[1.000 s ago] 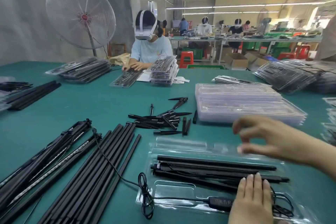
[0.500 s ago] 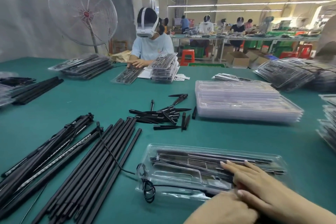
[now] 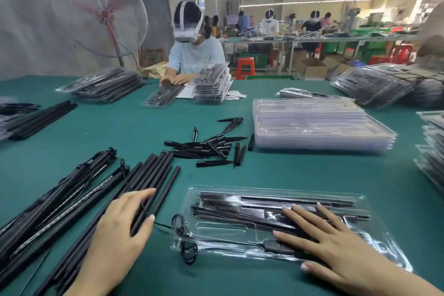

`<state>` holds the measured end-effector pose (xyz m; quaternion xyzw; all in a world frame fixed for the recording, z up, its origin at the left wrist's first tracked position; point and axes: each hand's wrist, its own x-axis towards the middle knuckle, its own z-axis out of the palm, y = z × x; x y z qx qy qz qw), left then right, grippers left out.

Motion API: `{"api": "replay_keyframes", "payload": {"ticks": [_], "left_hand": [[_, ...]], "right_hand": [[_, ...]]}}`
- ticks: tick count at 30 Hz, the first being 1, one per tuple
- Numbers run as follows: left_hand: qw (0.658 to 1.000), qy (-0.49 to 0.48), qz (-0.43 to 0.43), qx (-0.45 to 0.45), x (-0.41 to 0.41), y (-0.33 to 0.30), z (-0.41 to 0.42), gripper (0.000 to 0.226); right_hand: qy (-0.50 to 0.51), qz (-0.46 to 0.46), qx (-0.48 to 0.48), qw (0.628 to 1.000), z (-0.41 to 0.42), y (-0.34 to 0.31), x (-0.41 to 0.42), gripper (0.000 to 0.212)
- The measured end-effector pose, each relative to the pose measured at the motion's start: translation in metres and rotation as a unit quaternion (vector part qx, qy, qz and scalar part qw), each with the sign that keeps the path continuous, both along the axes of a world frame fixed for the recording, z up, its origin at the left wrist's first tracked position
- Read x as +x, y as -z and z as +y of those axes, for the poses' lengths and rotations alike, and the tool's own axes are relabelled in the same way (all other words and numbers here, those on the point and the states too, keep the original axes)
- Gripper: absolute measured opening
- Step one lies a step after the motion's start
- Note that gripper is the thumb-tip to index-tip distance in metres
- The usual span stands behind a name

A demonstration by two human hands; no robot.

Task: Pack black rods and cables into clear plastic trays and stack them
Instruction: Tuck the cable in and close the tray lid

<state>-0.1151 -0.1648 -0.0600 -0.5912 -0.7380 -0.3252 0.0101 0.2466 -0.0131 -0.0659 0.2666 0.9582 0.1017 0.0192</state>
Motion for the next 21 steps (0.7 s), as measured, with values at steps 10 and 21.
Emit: {"api": "replay_keyframes", "payload": {"ticks": [10, 21], "left_hand": [[0.987, 0.022, -0.008, -0.156, 0.007, 0.004, -0.011, 0.065], [0.986, 0.126, -0.047, -0.099, 0.018, -0.019, -0.032, 0.034]], "right_hand": [[-0.013, 0.025, 0.032, 0.999, 0.0, 0.003, -0.002, 0.053], [-0.02, 0.052, 0.052, 0.997, 0.001, 0.005, -0.002, 0.051]]}}
